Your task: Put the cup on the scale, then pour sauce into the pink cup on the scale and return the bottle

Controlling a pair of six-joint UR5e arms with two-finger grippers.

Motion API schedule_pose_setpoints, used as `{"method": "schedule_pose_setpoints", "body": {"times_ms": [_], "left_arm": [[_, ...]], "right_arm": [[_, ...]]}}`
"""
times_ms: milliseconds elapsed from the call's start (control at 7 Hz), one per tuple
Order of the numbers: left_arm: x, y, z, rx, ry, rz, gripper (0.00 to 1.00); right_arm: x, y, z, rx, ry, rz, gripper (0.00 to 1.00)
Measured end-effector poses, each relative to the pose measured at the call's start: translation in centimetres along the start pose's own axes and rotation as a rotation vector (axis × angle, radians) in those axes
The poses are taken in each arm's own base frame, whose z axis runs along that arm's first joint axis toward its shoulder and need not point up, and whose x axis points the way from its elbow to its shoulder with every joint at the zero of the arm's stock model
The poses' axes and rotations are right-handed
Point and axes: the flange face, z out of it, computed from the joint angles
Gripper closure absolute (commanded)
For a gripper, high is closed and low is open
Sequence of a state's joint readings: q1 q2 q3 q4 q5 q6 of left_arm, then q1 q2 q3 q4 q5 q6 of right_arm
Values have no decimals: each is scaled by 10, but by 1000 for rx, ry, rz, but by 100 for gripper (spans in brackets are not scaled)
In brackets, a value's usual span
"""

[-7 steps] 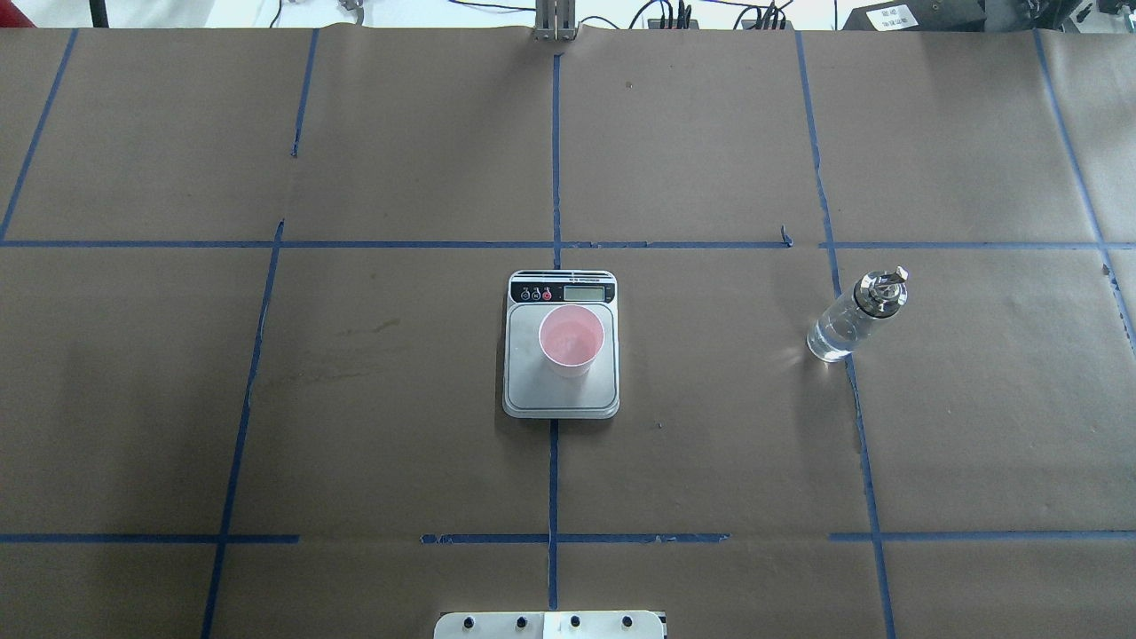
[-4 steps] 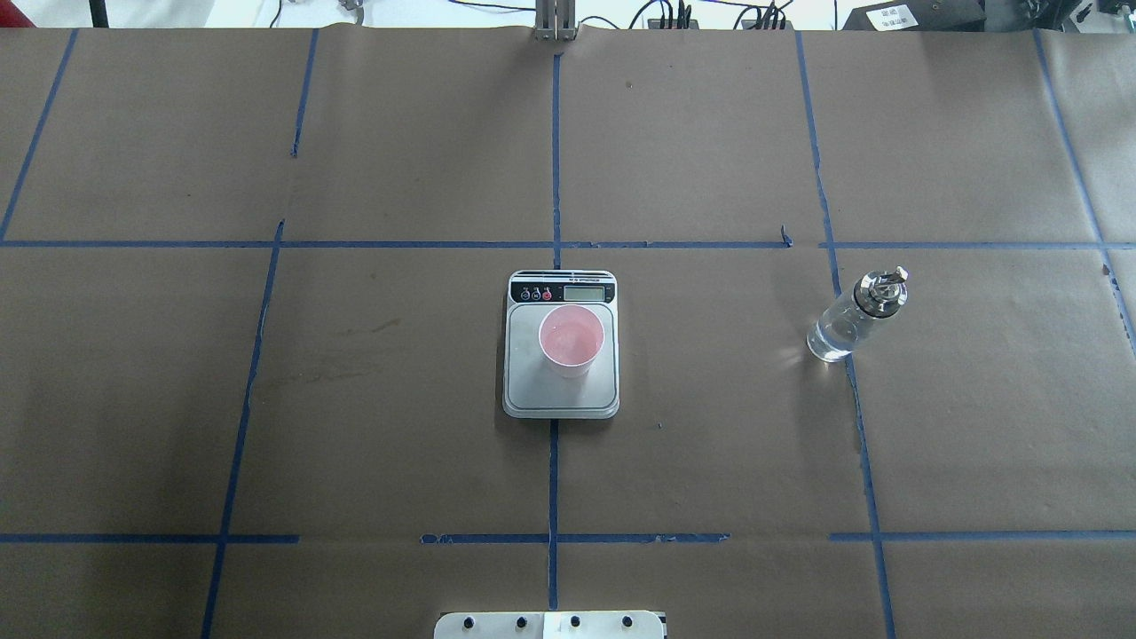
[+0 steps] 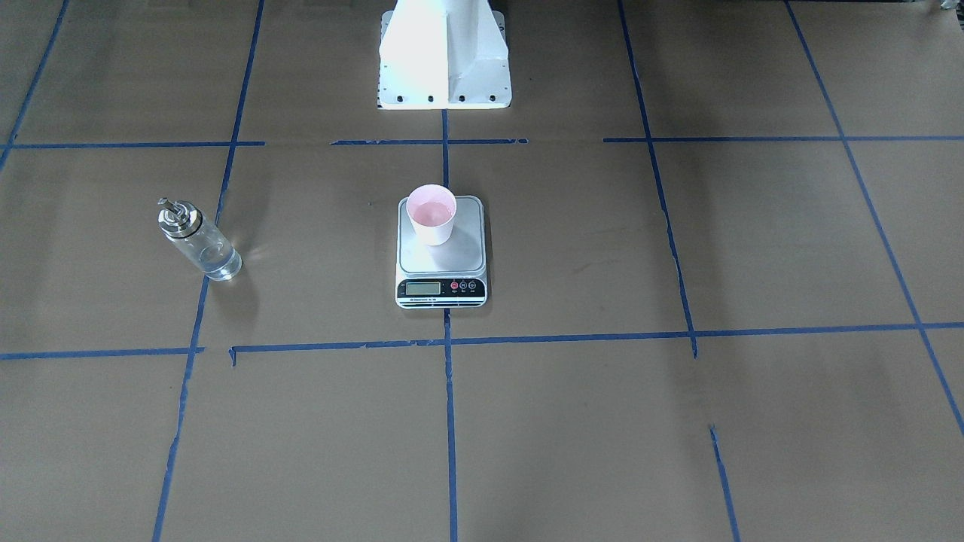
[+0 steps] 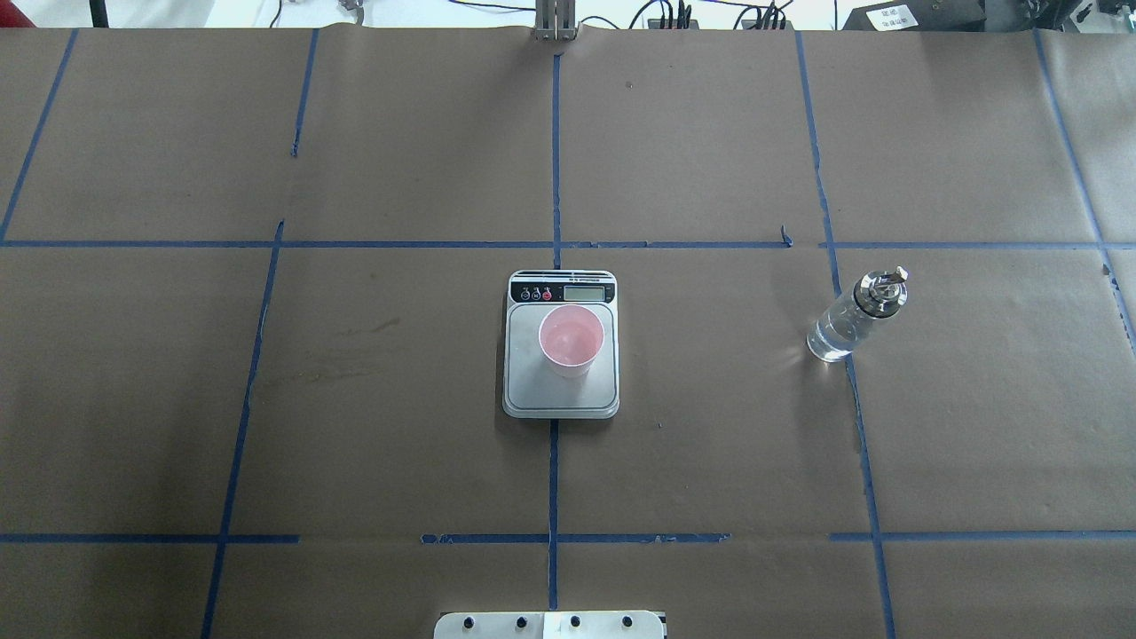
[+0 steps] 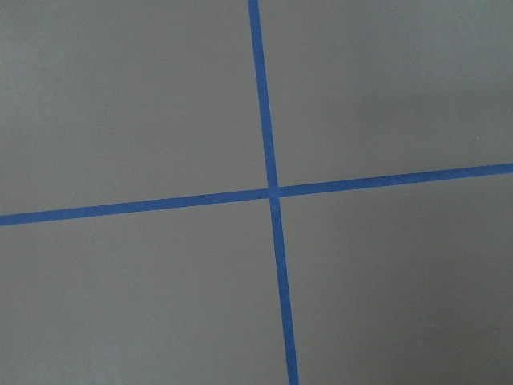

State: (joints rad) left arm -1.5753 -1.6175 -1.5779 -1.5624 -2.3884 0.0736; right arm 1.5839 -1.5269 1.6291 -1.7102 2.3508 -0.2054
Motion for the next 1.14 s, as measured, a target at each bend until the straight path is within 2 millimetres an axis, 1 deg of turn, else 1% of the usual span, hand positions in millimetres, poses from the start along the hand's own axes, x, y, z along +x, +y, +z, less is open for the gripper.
{"method": "schedule_pose_setpoints", "body": {"times_ms": [429, 857, 1143], "left_arm": [[1, 2, 0, 0, -2, 4, 0], [-1, 3, 2, -2, 0, 3, 0], [-9, 7, 10, -16, 2, -8, 0]], "right_arm": [[-4, 3, -3, 7, -10, -4, 0], [3, 16, 2, -9, -13, 14, 0], [4, 16, 2, -17, -9, 16, 0]]}}
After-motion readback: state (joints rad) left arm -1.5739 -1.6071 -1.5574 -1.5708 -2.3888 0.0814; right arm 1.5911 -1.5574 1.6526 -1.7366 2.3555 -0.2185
